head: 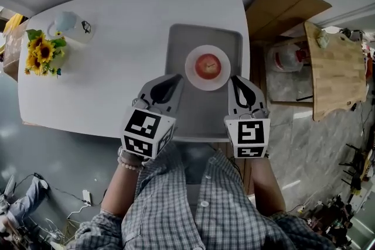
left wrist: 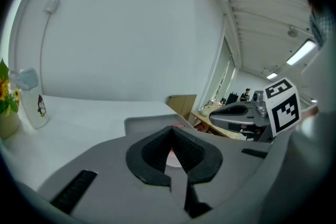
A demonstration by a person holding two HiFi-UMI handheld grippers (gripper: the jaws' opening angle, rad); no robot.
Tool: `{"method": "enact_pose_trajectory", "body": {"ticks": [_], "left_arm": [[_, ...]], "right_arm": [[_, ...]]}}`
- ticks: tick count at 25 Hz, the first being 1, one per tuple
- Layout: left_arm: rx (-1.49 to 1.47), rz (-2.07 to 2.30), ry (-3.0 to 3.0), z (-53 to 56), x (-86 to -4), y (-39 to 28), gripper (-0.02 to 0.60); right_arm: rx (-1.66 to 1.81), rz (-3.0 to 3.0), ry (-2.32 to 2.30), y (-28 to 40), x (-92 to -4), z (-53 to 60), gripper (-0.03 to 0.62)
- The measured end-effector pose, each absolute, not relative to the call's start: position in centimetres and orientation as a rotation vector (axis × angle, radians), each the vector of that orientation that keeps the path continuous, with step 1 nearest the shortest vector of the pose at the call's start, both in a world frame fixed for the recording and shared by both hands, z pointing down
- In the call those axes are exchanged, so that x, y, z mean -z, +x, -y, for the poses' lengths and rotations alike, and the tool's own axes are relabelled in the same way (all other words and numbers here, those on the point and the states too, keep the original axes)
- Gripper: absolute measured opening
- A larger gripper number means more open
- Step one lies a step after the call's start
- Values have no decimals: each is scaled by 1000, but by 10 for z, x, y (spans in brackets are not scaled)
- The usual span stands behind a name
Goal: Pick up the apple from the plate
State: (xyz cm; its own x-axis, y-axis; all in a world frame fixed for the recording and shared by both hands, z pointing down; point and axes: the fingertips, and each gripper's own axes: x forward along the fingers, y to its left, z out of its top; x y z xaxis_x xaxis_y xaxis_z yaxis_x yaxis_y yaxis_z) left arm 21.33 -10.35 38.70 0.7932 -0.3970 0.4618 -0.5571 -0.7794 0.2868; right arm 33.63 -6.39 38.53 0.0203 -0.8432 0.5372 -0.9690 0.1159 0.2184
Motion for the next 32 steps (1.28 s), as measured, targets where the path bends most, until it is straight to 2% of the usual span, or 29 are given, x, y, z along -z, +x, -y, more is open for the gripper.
{"method": "enact_pose_trajectory", "body": {"ticks": [19, 22, 24, 32], "left_arm": [[-711, 712, 2160, 115, -488, 236, 11], [-727, 725, 2129, 115, -495, 236, 13], [-722, 716, 2117, 115, -497, 239, 82], [-781, 743, 2052, 118, -509, 242, 89]], "right_arm": [[-858, 1737, 1688, 371, -492, 76, 30], [-902, 1738, 1693, 371, -496, 78, 80], [-923, 1738, 1697, 372, -498, 79, 95], [-1049, 1716, 1669, 375, -511, 76, 95]]}}
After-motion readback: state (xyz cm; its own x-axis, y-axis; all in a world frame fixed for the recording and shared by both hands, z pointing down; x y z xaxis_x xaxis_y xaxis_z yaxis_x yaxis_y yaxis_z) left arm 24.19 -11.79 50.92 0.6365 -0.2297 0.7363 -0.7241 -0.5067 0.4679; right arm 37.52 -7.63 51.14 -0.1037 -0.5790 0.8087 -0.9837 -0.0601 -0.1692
